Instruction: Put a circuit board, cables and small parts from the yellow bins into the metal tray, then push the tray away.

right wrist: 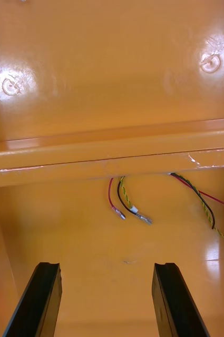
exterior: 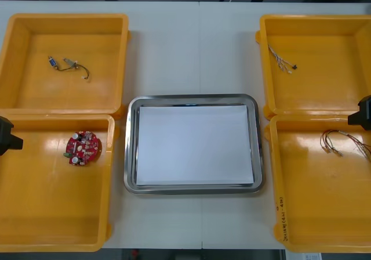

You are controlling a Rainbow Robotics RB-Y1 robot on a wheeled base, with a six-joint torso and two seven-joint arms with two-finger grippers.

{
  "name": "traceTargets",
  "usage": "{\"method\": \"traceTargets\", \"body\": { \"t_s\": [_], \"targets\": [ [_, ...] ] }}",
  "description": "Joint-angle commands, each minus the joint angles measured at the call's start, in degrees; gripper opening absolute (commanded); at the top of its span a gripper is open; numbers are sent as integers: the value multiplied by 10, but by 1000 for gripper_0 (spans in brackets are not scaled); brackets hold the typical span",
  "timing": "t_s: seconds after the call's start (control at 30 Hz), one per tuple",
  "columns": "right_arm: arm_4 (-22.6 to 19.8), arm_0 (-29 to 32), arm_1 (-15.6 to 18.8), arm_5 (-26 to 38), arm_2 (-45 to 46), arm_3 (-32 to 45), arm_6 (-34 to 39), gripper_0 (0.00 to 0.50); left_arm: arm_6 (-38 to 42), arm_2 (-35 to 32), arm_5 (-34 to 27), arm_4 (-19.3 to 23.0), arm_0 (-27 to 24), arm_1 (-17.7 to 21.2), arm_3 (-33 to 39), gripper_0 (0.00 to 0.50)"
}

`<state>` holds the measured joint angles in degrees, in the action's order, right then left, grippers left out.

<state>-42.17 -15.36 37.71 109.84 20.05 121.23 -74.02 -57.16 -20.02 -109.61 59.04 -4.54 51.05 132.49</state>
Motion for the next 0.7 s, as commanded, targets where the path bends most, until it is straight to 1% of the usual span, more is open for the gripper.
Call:
{"method": "traceTargets", "body": {
  "t_s": [0.03,0.13,0.17,0.23,0.5,0.7],
  "targets": [
    [-5,6,19,2,17,6,-13,500,-36,-15,-4,-2,9,24,14,500],
    [-5,6,19,2,17,6,-13,500,-36,-15,-4,-2,9,24,14,500],
    [-5,6,19,2,17,6,-13,500,-36,-3,-4,-2,16,2,6,500],
    [-5,10,14,2,18,3,-12,500,-37,-3,-4,-2,15,-3,5,500],
    [-12,31,15,2,24,5,-11,500,-38,0,-4,-4,13,-3,3,500],
    [-17,66,15,2,23,5,-16,500,-50,5,-1,-4,12,1,1,500]
  ]
}}
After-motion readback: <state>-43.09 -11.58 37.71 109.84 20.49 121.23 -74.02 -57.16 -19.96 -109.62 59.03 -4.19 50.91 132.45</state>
